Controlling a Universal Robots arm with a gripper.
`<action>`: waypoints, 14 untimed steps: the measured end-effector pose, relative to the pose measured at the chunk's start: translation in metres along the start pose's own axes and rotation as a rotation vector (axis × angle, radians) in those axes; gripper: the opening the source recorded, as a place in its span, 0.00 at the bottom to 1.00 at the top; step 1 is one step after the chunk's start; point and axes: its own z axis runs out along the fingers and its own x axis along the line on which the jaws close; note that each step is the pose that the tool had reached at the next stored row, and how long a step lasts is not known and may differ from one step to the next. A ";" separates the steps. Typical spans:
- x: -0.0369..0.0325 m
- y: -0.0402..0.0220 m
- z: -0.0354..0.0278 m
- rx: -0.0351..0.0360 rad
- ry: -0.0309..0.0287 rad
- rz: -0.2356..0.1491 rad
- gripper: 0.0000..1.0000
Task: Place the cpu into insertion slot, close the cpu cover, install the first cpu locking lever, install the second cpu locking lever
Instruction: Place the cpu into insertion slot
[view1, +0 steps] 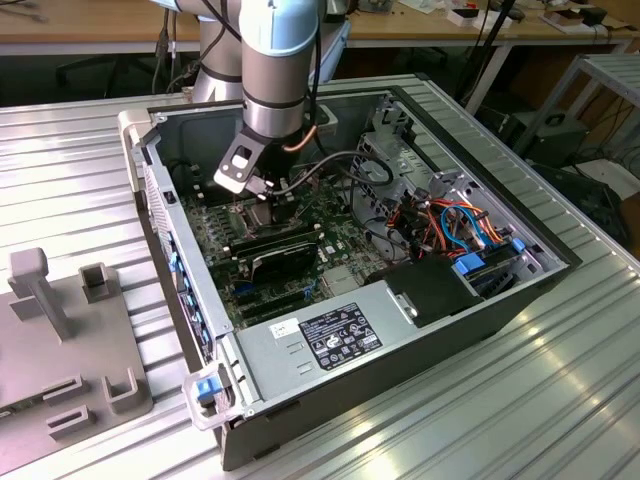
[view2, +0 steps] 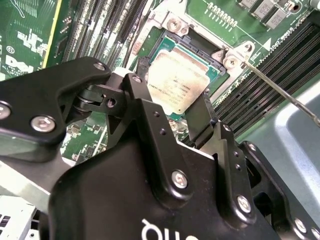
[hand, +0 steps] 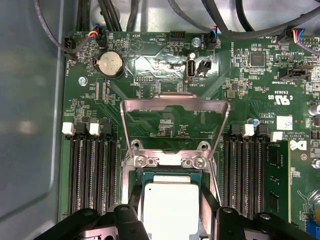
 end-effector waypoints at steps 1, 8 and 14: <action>-0.0001 0.0000 0.0000 0.0019 -0.0001 0.000 0.55; 0.0001 0.0000 0.0009 0.0062 -0.0003 0.001 0.55; 0.0009 0.0015 0.0017 0.0060 -0.0001 0.001 0.55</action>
